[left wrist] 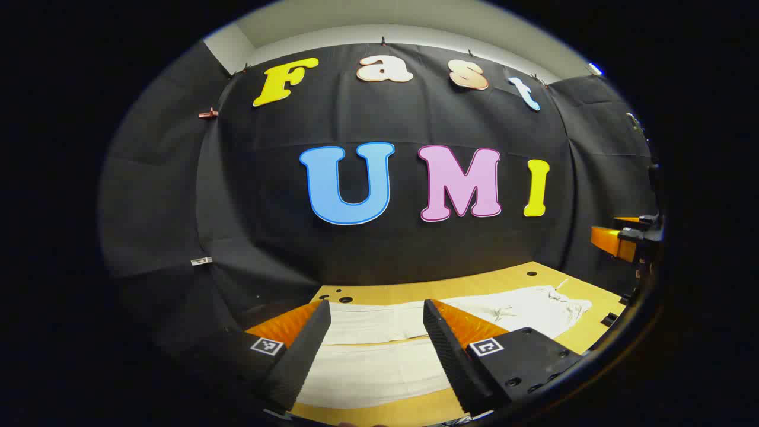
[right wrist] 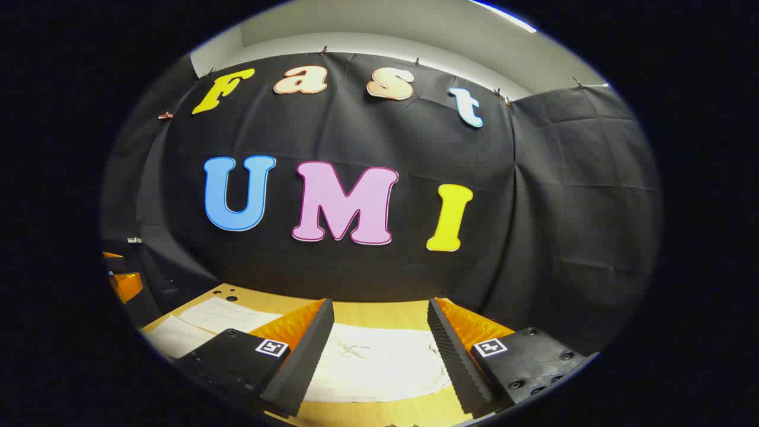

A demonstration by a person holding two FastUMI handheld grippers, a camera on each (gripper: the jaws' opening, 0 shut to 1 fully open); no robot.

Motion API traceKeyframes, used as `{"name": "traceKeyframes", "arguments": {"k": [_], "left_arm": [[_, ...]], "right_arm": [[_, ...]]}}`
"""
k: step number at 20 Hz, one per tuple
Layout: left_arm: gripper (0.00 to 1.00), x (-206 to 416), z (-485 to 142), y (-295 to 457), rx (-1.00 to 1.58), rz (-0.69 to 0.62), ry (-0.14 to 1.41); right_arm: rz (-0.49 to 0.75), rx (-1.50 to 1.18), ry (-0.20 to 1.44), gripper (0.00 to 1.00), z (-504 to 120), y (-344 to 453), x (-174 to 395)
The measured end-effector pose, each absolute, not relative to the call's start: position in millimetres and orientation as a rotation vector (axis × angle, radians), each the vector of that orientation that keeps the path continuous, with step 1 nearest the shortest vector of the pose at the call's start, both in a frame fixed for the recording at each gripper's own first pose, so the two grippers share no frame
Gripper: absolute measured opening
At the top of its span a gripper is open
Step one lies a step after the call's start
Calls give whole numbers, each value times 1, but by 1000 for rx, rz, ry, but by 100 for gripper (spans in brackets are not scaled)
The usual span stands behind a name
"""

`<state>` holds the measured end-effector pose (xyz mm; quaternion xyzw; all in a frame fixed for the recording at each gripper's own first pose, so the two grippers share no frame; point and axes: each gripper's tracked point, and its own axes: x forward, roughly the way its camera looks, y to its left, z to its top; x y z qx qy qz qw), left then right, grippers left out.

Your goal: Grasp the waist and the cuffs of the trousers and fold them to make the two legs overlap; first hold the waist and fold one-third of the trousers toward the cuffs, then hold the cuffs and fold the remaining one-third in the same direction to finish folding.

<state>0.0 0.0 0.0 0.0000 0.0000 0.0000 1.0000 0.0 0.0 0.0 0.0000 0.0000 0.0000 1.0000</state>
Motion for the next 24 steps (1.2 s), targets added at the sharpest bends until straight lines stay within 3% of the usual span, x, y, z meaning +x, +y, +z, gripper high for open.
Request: {"name": "traceKeyframes", "arguments": {"k": [24], "left_arm": [[97, 63, -26, -16, 10, 90, 62]], "right_arm": [[102, -79, 76, 97, -46, -15, 61]]}}
